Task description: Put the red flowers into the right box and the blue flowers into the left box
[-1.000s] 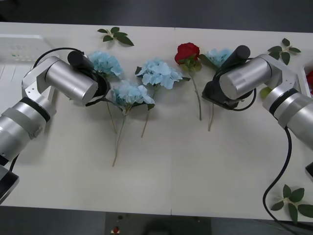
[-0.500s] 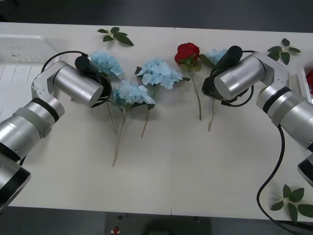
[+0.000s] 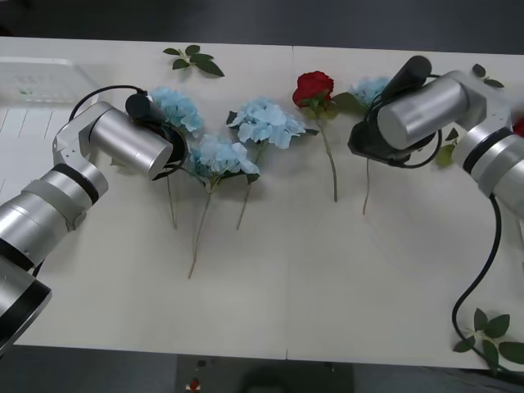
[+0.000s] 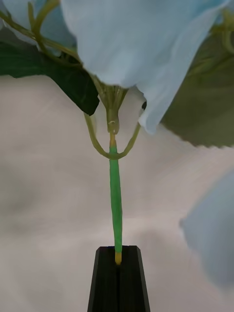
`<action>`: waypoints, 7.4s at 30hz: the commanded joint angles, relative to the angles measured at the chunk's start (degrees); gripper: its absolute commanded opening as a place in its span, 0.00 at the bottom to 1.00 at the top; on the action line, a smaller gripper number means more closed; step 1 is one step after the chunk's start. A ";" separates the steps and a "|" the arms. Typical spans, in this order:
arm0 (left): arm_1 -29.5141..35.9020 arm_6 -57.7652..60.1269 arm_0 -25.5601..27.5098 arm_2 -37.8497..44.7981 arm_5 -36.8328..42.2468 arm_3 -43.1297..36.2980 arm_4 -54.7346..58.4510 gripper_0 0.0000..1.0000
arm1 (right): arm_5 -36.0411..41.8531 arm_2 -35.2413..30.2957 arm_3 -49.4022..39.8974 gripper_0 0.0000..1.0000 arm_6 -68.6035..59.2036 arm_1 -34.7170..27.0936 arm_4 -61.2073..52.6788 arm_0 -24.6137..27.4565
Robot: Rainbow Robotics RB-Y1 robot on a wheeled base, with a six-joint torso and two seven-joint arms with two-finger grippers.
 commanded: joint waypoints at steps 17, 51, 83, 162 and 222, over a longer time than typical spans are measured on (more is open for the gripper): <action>15.02 -3.64 -2.03 13.50 48.88 -39.93 20.90 0.00 | 38.71 -25.82 -20.98 0.00 39.34 -33.01 -31.51 -8.09; 38.66 -13.66 14.32 28.44 18.91 -28.06 31.09 0.00 | -23.25 -24.50 -43.39 0.00 80.47 -42.94 -79.41 36.73; 27.32 -11.38 1.84 28.35 -0.17 -0.46 16.33 0.00 | -47.33 8.28 -48.40 0.00 77.83 -21.14 -83.98 3.60; 20.99 -109.03 1.14 34.77 56.52 21.25 114.32 1.00 | -51.46 17.16 -37.33 0.00 78.80 -0.75 -83.45 -6.16; 10.18 -111.89 0.96 17.28 42.55 8.68 112.92 0.00 | -51.46 17.16 -37.33 0.00 78.80 -0.75 -83.45 -6.16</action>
